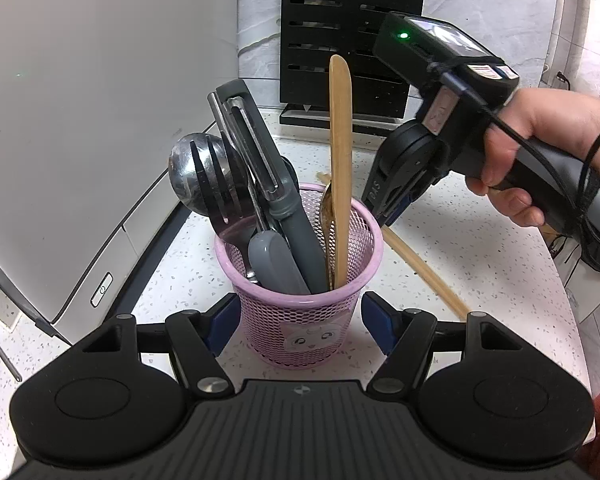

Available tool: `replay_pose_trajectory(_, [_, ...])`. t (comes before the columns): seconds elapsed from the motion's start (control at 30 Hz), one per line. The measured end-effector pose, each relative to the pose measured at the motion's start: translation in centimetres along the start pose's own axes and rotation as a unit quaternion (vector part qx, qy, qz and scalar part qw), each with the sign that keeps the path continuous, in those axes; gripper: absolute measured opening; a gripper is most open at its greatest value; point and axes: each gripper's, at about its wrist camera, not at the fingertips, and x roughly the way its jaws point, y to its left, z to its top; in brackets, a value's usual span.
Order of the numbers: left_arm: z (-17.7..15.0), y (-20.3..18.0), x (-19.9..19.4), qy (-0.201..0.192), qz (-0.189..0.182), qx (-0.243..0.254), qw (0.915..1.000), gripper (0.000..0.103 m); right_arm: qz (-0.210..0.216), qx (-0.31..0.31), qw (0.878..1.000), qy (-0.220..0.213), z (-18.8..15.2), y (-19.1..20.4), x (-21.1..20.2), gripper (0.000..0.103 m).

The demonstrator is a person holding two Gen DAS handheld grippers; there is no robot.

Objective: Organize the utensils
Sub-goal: 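Lift the chopsticks with the right gripper and carry them over the cup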

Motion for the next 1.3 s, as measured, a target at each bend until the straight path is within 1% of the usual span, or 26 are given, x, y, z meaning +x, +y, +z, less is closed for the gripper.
replay_pose_trajectory(0.17, [0.0,0.0,0.0,0.000,0.000,0.000,1.0000,0.080,0.018,0.002,1.000,-0.018,-1.1,-0.5,-0.7,0.008])
replay_pose_trajectory(0.3, [0.0,0.0,0.0,-0.001,0.000,-0.001,1.0000,0.080,0.033,-0.001,0.998,-0.051,-2.3,-0.6,-2.4,0.008])
replay_pose_trajectory(0.43, [0.1,0.0,-0.1,0.000,0.001,-0.002,1.0000,0.080,0.038,-0.013,0.993,-0.110,-3.8,-0.2,-4.8,0.008])
replay_pose_trajectory(0.53, [0.1,0.1,-0.2,-0.004,-0.002,-0.006,1.0000,0.079,0.058,-0.010,0.985,-0.163,-5.0,-0.3,-6.6,0.008])
replay_pose_trajectory(0.7, [0.0,0.2,-0.2,-0.008,-0.003,-0.004,1.0000,0.079,0.086,0.008,0.963,-0.255,-7.0,-0.5,-9.8,0.008])
replay_pose_trajectory(0.8, [0.0,0.3,-0.3,-0.009,-0.006,-0.004,0.9999,0.078,0.105,0.019,0.947,-0.304,-7.9,-0.7,-11.9,0.008])
replay_pose_trajectory(0.87, [0.0,0.3,-0.2,-0.010,-0.008,-0.004,0.9999,0.078,0.115,0.017,0.934,-0.337,-8.6,-0.5,-13.5,0.008])
replay_pose_trajectory(0.93, [-0.1,0.3,-0.2,-0.011,-0.008,-0.004,0.9999,0.078,0.124,0.010,0.919,-0.373,-9.2,-0.1,-15.1,0.008])
replay_pose_trajectory(1.03, [-0.1,0.4,-0.2,-0.011,-0.008,-0.004,0.9999,0.078,0.129,0.004,0.898,-0.420,-10.0,0.9,-17.4,0.008])
replay_pose_trajectory(1.1, [0.0,0.4,-0.2,-0.011,-0.009,-0.004,0.9999,0.078,0.124,0.000,0.886,-0.447,-10.3,1.9,-18.6,0.008])
replay_pose_trajectory(1.17, [0.0,0.3,-0.3,-0.011,-0.008,-0.003,0.9999,0.078,0.115,-0.003,0.873,-0.475,-10.2,2.8,-19.0,0.008])
replay_pose_trajectory(1.3, [0.0,0.4,-0.3,-0.010,-0.009,-0.004,0.9999,0.077,0.128,0.015,0.859,-0.496,-9.3,4.4,-18.2,0.008])
